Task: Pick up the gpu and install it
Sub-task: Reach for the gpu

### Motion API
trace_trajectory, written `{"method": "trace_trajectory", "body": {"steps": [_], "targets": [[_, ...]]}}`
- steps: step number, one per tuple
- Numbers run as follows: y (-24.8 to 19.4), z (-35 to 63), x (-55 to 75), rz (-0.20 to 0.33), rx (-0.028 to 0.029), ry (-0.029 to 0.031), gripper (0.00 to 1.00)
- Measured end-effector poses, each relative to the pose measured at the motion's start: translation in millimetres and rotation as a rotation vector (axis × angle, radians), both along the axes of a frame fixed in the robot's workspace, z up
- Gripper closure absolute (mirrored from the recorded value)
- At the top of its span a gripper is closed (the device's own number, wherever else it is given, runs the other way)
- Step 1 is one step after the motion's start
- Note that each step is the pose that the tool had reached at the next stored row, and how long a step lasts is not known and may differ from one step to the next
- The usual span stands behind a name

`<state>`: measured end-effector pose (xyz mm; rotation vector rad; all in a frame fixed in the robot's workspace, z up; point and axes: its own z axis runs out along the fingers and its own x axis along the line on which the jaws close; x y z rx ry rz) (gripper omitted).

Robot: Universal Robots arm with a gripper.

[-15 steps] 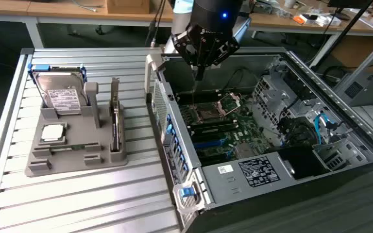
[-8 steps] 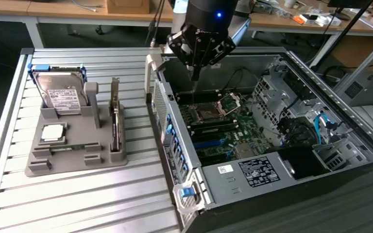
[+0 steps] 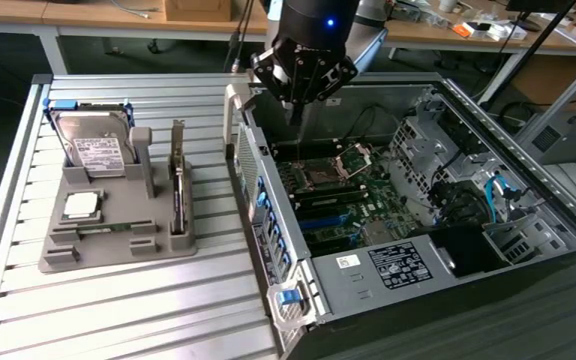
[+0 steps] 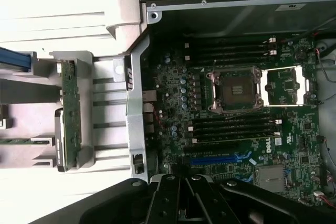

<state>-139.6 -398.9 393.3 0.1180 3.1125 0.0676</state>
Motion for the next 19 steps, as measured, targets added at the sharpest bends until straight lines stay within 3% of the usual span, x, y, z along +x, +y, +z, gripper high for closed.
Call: {"method": "trace_trajectory", "body": {"steps": [19], "targets": [[0.0, 0.0, -5.2, 0.0, 0.0001, 0.0, 0.89]]}}
